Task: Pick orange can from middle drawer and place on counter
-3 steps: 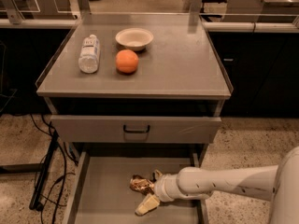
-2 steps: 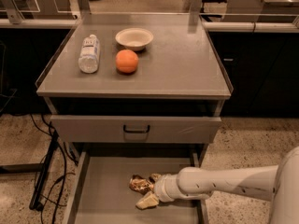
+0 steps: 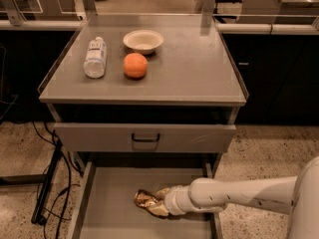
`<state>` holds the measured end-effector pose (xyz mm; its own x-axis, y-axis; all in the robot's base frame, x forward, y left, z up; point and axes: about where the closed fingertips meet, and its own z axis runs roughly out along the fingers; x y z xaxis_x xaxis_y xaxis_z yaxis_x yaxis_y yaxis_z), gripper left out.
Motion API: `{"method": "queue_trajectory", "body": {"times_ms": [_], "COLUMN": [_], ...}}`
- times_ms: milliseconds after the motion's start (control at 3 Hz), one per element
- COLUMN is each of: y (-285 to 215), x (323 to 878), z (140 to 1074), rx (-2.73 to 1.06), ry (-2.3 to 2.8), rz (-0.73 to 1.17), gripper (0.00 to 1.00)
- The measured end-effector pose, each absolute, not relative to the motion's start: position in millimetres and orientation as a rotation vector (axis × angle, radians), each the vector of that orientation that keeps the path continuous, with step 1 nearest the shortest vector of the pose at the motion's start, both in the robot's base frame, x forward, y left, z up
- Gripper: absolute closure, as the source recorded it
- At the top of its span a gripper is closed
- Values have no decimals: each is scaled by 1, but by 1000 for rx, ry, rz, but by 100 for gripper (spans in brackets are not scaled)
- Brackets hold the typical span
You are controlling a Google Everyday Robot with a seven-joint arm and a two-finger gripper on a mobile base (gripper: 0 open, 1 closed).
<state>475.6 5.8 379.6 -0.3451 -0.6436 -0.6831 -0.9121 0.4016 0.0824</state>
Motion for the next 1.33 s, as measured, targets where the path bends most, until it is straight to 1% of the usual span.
{"method": "queue_trajectory", "body": {"times_ms": [333, 667, 1333], "y": [6, 6, 0], "x": [476, 476, 477], "z": [380, 380, 383], "rx": [-1321, -1321, -1306], "ry": [2100, 2100, 2112], "rz": [623, 623, 641], "gripper": [97, 100, 100]}}
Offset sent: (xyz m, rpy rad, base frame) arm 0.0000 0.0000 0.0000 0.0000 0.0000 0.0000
